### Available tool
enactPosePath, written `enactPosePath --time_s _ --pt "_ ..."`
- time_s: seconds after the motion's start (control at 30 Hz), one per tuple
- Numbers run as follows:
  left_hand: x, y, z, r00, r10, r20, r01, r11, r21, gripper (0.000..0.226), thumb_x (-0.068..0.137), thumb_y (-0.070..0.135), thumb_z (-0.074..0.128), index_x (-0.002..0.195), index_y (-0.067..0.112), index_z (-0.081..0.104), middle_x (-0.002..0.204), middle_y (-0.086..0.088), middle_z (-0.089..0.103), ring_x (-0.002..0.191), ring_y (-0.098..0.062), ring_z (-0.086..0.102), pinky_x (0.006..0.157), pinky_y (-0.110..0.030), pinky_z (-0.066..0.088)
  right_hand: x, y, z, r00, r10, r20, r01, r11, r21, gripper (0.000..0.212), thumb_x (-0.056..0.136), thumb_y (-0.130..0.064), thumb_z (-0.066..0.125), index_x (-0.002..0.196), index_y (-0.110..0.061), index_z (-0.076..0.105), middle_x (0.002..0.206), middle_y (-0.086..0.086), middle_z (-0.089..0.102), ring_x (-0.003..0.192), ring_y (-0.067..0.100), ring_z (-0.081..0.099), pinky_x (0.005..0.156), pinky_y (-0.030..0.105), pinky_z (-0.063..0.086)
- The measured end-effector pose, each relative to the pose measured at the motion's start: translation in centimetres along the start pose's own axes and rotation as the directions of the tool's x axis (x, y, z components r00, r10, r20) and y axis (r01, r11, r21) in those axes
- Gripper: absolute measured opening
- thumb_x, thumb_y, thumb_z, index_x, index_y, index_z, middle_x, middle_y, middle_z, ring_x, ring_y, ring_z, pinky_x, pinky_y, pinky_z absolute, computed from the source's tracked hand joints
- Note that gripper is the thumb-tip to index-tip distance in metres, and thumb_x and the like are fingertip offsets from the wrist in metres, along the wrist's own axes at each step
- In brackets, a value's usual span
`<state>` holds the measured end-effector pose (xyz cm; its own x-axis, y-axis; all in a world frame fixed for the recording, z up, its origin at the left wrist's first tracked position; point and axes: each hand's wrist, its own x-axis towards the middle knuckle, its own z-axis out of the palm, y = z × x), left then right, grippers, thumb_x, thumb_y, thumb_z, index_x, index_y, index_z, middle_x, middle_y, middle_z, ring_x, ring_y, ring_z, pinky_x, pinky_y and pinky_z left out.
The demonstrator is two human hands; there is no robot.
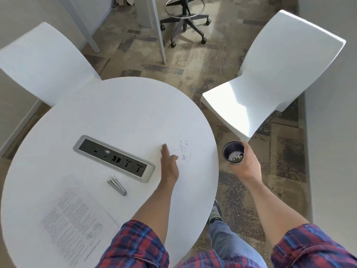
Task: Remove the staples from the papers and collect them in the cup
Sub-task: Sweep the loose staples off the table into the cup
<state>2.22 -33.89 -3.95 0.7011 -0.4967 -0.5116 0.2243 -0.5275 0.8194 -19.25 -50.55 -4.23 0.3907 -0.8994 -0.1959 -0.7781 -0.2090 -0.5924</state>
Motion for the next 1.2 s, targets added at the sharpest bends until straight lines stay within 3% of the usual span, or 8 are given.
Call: enactPosePath --time_s 0.3,0.47,0.63,0.77,0.83,0.9,0.97,1.2 --pt "1.7 1.5 2.8 0.992 0.003 0.129 0.037 0.950 -0.309 0.091 0.071 0.021 0.042 0.161 0.012 0.031 0.168 0.002 0.029 0.156 -0.012 0.025 0.128 -0.033 0.021 1.7 0.3 1.3 0.994 0.021 0.109 -0.024 0.999 0.025 0.097 0.074 -0.027 0.091 0.152 -0.030 0.035 0.146 -0.002 0.059 0.132 0.027 0.059 0.105 0.046 0.053" --pt "1.7 2.0 4.8 0.986 -0.003 0.164 0.058 0.941 -0.333 0.079 0.077 0.024 0.043 0.154 0.009 0.043 0.161 -0.003 0.043 0.149 -0.017 0.038 0.113 -0.026 0.033 3.1 0.4 1.5 0.989 0.005 0.145 -0.009 1.000 0.028 0.095 0.074 -0.031 0.091 0.150 -0.036 0.033 0.145 -0.004 0.059 0.131 0.025 0.059 0.105 0.045 0.052" --pt "2.7 2.8 3.7 0.997 0.081 0.018 -0.072 0.955 -0.287 0.064 0.085 0.025 0.044 0.143 0.003 0.058 0.146 -0.006 0.060 0.135 -0.015 0.054 0.099 -0.010 0.045 3.5 1.2 1.8 0.982 -0.031 0.186 0.026 0.999 0.031 0.096 0.074 -0.038 0.092 0.152 -0.031 0.035 0.146 -0.001 0.060 0.132 0.025 0.059 0.106 0.048 0.053" --pt "5.3 0.8 0.0 0.984 0.176 0.037 -0.179 0.977 0.117 0.068 0.095 0.032 0.037 0.162 0.019 0.032 0.170 0.004 0.026 0.159 -0.010 0.015 0.129 -0.032 0.013 3.4 1.7 2.1 0.983 -0.027 0.183 0.024 0.999 0.021 0.097 0.074 -0.043 0.092 0.152 -0.032 0.035 0.146 -0.004 0.060 0.131 0.023 0.059 0.105 0.046 0.053" --pt "6.0 -1.0 -0.2 0.974 0.190 0.124 -0.227 0.835 0.501 0.065 0.106 0.027 0.032 0.166 0.018 0.009 0.174 0.005 0.000 0.160 -0.012 -0.008 0.130 -0.034 -0.001 3.4 1.8 2.2 0.983 -0.024 0.181 0.022 1.000 0.009 0.097 0.073 -0.045 0.092 0.151 -0.034 0.034 0.146 -0.005 0.060 0.131 0.023 0.060 0.105 0.046 0.054" --pt "5.8 -1.8 0.6 0.955 0.230 0.185 -0.295 0.698 0.652 0.064 0.110 0.023 0.031 0.166 0.016 0.000 0.174 0.002 -0.009 0.160 -0.013 -0.013 0.129 -0.034 -0.006 3.2 2.0 2.3 0.983 -0.022 0.180 0.020 1.000 0.011 0.097 0.073 -0.043 0.092 0.150 -0.036 0.033 0.145 -0.006 0.060 0.130 0.022 0.060 0.104 0.045 0.054" --pt "4.8 -1.6 2.4 0.926 0.267 0.266 -0.377 0.660 0.650 0.064 0.108 0.028 0.026 0.165 0.014 0.002 0.174 0.000 -0.007 0.160 -0.013 -0.009 0.130 -0.035 -0.004 3.0 2.2 2.4 0.983 -0.024 0.180 0.021 1.000 0.020 0.096 0.073 -0.041 0.093 0.148 -0.039 0.033 0.144 -0.009 0.060 0.129 0.019 0.060 0.104 0.043 0.054" --pt "1.1 -0.1 8.1 0.871 0.206 0.445 -0.367 0.876 0.314 0.071 0.096 0.036 0.026 0.165 0.023 0.017 0.173 0.009 0.007 0.158 0.000 0.002 0.131 -0.031 0.000 2.7 2.2 2.6 0.987 -0.032 0.157 0.026 0.999 0.039 0.096 0.071 -0.041 0.094 0.146 -0.039 0.034 0.142 -0.008 0.061 0.128 0.018 0.060 0.105 0.043 0.054"
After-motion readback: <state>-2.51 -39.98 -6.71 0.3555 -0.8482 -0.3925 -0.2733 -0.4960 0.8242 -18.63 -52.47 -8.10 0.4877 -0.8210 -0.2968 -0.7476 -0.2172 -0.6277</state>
